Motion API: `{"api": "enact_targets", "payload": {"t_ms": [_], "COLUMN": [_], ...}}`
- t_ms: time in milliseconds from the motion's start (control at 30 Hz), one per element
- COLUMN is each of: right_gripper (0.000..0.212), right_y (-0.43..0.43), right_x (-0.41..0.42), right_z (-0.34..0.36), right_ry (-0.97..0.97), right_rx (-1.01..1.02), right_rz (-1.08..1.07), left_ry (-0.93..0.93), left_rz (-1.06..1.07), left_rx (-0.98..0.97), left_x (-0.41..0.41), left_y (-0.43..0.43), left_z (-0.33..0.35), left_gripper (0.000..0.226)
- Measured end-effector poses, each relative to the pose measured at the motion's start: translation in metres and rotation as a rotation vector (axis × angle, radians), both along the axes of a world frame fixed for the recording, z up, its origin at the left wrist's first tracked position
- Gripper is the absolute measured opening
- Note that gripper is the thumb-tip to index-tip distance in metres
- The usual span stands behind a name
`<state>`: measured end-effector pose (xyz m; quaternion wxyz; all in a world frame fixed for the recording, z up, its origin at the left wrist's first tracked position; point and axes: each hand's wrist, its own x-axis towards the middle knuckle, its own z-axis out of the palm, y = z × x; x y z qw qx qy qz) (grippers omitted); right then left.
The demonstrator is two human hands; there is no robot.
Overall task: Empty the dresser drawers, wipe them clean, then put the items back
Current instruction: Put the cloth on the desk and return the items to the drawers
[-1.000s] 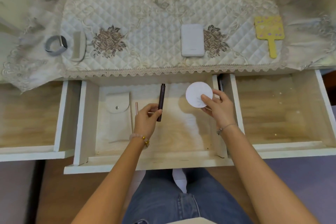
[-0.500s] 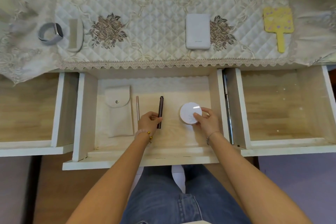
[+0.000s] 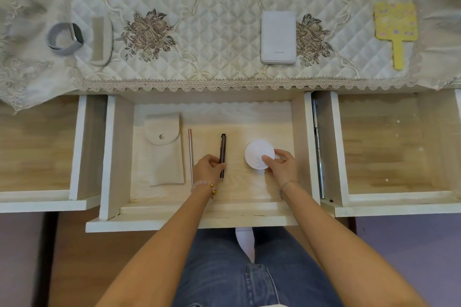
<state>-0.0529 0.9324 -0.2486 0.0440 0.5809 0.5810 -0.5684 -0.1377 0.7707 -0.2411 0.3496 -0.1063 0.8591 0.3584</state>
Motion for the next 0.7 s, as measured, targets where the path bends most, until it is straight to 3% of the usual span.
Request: {"api": "enact_targets", "payload": {"t_ms": [500,700], "right_gripper": [0.032,0.045], "right_y": [0.004,0.014], "right_x": [-0.002,-0.006], "right_z": [0.0,0.034], "right_ry": [-0.067,0.019], "right_rx": [0.052,0.239], "right_rz": [0.037,0.326], "left_ry": [-0.002,0.136], "left_rz": [-0.03,-0.129], "left_rx": [-0.044,-0.025], "left_x": [0.003,-0.007], "left_y": [0.008,-0.004], "left_z": [0.003,0.019], "left_gripper": [0.02,0.026]}}
